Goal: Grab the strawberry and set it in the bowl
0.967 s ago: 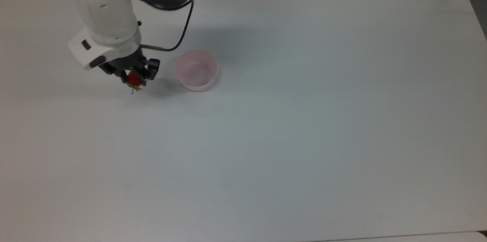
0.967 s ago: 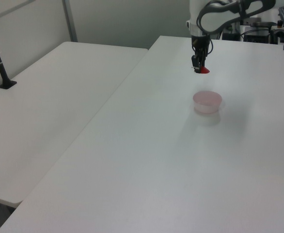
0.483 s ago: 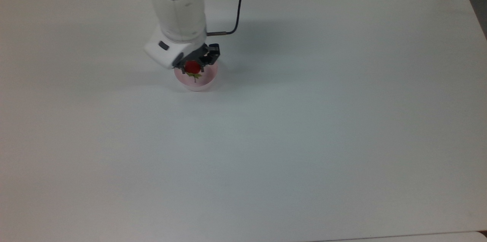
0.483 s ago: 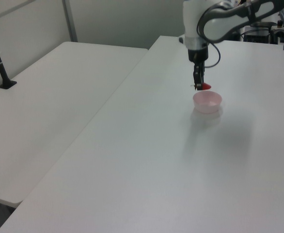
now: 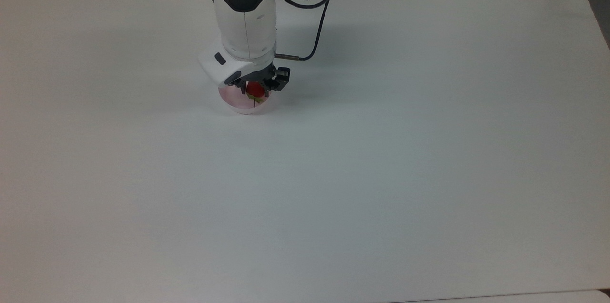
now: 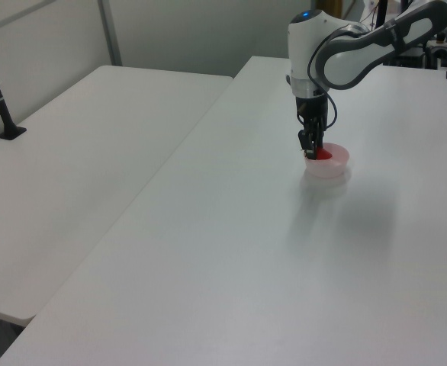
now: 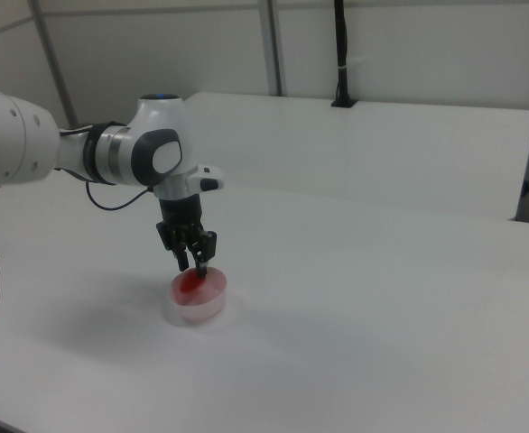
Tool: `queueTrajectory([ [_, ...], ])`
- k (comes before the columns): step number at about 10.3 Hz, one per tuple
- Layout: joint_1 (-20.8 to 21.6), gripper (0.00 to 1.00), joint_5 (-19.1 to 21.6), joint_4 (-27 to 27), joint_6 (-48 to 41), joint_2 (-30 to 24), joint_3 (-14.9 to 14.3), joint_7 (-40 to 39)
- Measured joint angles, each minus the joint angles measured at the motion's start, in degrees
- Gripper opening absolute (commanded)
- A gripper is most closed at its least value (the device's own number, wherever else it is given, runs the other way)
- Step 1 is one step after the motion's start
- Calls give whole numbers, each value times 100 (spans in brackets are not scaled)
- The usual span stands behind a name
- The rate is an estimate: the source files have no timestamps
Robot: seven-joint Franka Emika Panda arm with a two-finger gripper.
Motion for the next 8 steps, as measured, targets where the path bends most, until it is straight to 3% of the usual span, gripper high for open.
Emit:
queueTrajectory([
  [1, -12, 100, 1, -8, 0, 0, -10, 48],
  [4, -25, 100, 1, 46, -43, -62, -13, 78],
  [8, -23, 100, 1, 405, -905, -1053, -9, 81],
])
